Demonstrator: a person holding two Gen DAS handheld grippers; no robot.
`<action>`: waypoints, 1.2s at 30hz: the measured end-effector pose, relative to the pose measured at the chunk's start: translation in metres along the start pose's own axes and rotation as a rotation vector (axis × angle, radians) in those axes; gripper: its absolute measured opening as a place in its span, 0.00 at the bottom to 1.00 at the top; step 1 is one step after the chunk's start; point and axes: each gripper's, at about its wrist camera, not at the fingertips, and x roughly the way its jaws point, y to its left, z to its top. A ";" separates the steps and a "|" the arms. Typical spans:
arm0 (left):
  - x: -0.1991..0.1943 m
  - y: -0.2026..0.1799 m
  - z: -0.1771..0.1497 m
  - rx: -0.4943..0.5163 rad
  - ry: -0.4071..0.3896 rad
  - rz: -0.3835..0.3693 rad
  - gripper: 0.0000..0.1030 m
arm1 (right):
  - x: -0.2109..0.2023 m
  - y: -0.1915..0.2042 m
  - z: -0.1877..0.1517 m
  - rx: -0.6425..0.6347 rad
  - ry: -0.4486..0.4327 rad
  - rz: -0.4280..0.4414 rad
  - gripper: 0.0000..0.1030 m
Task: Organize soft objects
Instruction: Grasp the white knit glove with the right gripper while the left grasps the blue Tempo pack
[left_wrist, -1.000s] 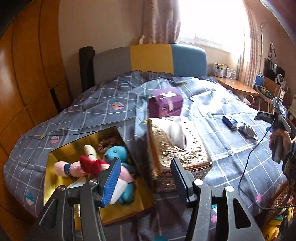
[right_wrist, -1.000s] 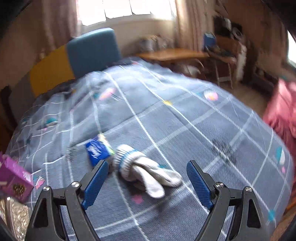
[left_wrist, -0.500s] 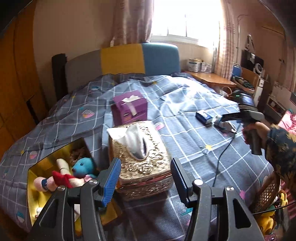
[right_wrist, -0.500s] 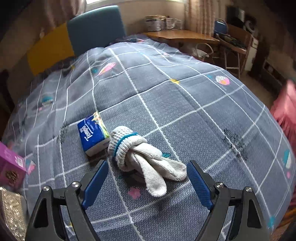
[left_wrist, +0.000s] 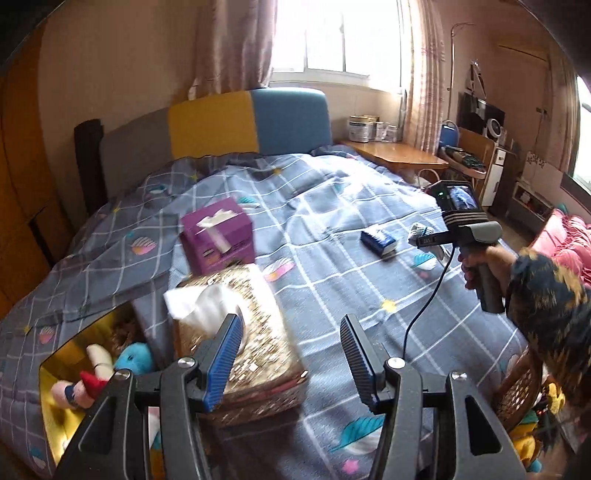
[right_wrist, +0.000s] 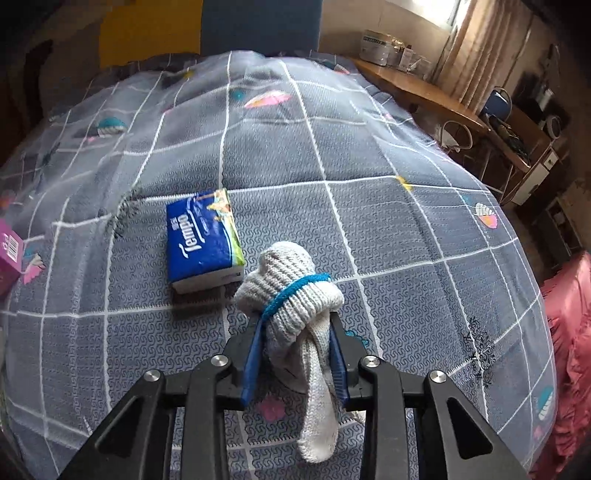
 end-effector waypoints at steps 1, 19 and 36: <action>0.003 -0.005 0.006 0.001 0.004 -0.015 0.55 | -0.007 -0.005 -0.002 0.041 -0.013 0.016 0.32; 0.194 -0.093 0.101 -0.156 0.301 -0.214 0.55 | 0.022 -0.023 -0.027 0.168 0.203 0.063 0.39; 0.369 -0.139 0.141 -0.308 0.521 -0.244 0.64 | 0.024 -0.045 -0.024 0.236 0.217 0.127 0.41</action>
